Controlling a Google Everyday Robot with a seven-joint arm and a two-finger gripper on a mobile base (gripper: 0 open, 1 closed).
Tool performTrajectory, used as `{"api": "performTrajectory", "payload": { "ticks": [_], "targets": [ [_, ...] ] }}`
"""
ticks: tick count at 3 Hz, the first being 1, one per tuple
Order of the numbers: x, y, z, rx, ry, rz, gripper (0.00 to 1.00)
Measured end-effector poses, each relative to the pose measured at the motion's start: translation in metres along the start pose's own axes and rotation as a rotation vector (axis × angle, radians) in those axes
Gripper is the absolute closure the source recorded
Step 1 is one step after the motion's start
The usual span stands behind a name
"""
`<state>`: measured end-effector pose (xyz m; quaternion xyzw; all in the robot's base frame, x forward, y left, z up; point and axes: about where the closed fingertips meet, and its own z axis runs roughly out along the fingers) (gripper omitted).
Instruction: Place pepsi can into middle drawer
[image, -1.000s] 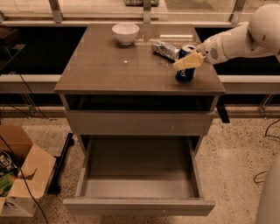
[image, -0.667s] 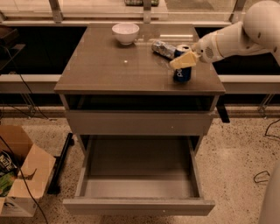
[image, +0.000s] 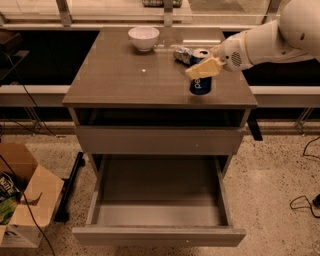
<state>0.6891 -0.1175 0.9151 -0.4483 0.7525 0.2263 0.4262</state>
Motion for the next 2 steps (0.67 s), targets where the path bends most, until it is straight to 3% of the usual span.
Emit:
{"api": "performTrajectory", "payload": {
  "ticks": [2],
  "targets": [
    [-0.015, 0.098, 0.002, -0.146, -0.17, -0.15, 1.0]
  ]
}}
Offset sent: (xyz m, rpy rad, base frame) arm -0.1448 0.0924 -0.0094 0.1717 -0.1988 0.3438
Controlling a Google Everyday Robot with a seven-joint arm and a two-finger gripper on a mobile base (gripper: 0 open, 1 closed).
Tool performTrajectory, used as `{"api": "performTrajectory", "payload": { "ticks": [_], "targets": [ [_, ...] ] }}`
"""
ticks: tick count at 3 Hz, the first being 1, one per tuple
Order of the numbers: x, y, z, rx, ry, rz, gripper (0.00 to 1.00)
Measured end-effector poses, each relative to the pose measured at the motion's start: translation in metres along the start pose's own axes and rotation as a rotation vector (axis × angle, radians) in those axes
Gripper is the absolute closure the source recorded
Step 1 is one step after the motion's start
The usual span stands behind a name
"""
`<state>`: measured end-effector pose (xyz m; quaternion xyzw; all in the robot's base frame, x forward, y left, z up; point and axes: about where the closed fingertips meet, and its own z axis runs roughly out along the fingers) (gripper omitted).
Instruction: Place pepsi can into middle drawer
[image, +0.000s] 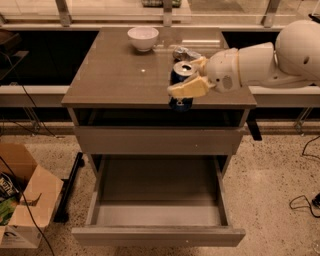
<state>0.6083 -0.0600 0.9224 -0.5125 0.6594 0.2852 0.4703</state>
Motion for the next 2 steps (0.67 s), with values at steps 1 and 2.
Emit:
{"api": "performTrajectory", "payload": {
  "ticks": [1, 2],
  "targets": [
    [0.028, 0.047, 0.008, -0.01, -0.011, -0.013, 1.0],
    [0.085, 0.066, 0.021, 0.021, 0.036, 0.091, 1.0]
  ]
}}
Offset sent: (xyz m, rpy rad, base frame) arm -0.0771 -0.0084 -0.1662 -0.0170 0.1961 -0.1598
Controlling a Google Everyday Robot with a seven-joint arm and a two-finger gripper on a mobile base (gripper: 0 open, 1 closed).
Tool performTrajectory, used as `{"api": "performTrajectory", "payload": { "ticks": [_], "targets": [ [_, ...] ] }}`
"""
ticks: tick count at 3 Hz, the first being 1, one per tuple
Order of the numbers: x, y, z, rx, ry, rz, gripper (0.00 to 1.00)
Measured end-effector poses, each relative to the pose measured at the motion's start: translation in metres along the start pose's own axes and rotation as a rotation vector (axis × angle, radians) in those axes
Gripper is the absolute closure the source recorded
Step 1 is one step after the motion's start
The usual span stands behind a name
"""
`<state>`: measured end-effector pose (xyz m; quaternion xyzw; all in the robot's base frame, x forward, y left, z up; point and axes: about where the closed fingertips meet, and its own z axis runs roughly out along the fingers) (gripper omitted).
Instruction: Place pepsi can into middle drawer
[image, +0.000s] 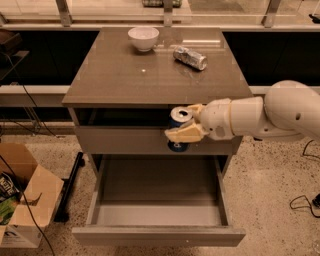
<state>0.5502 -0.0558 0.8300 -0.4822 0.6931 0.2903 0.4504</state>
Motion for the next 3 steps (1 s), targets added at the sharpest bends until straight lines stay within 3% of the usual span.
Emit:
{"api": "performTrajectory", "payload": {
  "ticks": [2, 3],
  "targets": [
    [0.019, 0.008, 0.019, -0.019, 0.037, 0.0, 1.0],
    [0.051, 0.016, 0.042, -0.027, 0.029, 0.012, 1.0]
  ]
}}
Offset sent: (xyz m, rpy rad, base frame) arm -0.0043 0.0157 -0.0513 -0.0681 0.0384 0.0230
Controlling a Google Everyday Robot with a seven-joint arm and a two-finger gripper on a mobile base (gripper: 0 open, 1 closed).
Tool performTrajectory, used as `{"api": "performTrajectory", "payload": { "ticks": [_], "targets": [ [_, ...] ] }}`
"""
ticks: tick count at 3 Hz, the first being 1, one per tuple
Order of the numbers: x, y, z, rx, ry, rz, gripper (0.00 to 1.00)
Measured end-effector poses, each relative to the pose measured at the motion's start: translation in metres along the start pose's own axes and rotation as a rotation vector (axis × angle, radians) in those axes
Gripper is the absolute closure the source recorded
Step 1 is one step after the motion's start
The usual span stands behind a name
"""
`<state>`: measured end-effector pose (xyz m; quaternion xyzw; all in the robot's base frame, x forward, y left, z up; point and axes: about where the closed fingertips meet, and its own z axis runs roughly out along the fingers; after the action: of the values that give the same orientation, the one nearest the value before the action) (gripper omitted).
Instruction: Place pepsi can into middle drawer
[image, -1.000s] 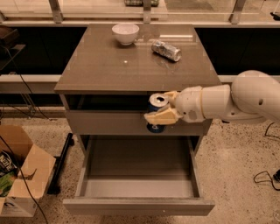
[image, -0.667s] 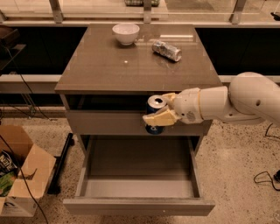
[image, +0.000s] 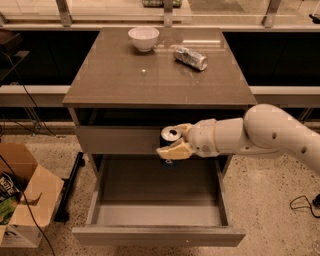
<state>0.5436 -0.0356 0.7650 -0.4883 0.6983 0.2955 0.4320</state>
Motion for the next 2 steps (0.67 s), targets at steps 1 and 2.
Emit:
{"api": "performTrajectory", "payload": {
  "ticks": [1, 2],
  "targets": [
    [0.034, 0.004, 0.023, 0.0, -0.023, 0.008, 1.0],
    [0.066, 0.005, 0.039, 0.002, -0.063, 0.014, 1.0]
  ]
}}
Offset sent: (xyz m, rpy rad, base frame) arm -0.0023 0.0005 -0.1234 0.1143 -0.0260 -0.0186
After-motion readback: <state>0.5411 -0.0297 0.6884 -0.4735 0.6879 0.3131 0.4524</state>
